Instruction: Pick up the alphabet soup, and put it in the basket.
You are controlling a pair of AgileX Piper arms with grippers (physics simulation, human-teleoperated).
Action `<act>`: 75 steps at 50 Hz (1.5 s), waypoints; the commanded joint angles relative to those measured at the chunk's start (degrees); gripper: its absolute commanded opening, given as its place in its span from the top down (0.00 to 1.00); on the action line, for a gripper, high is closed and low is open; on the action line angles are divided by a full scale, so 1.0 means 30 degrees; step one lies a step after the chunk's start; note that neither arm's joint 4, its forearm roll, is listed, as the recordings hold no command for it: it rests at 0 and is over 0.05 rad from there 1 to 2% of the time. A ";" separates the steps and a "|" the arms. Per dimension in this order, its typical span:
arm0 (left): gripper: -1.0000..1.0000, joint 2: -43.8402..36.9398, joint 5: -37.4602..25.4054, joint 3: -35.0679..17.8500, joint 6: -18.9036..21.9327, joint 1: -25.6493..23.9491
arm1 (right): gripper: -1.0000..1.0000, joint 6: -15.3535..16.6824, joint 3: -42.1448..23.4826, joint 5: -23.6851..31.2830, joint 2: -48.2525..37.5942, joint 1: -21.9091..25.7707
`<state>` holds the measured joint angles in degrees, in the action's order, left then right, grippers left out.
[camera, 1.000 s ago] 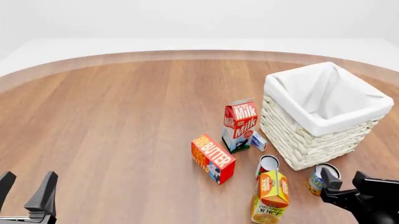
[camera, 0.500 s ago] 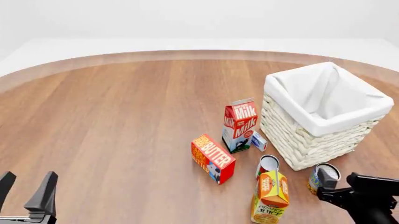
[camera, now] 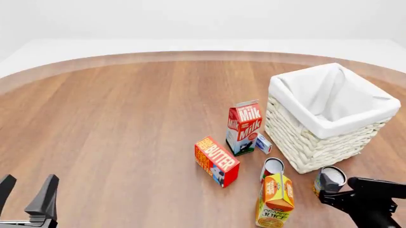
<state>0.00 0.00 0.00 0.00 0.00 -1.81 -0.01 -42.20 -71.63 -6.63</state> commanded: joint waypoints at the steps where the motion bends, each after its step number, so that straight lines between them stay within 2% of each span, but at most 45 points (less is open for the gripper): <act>1: 0.00 0.0000 0.0000 0.0000 0.0000 0.0000 | 0.00 -0.0049 0.0000 -0.0697 -0.0941 0.0030; 15: 0.00 0.0000 0.0000 0.0000 0.0000 0.0000 | 0.00 -0.0216 0.0001 -0.2045 -0.2842 0.0040; 17: 0.00 0.0000 0.0000 0.0000 0.0000 0.0000 | 0.00 -0.0254 0.0001 -0.2659 -0.3590 0.0079; 18: 0.00 0.0000 0.0000 0.0000 0.0000 0.0000 | 0.00 -0.0453 0.0001 -0.4756 -0.6201 0.0262; 19: 0.00 0.0000 0.0000 0.0000 0.0000 0.0000 | 0.00 -0.0453 0.0001 -0.5104 -0.6547 0.0262; 48: 0.00 0.0000 0.0000 0.0000 0.0000 0.0000 | 0.00 -0.0567 0.0001 -0.6604 -0.8415 0.0050; 70: 0.00 0.0000 0.0000 0.0000 0.0000 0.0000 | 0.00 -0.0498 0.0001 -0.8915 -1.1183 -0.0052; 75: 0.00 0.0000 0.0000 0.0000 0.0000 0.0000 | 0.00 -0.0595 0.0001 -0.8939 -1.1235 -0.0036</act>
<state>0.00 0.00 0.00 0.00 0.00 -3.43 0.00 -67.14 -103.02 -6.75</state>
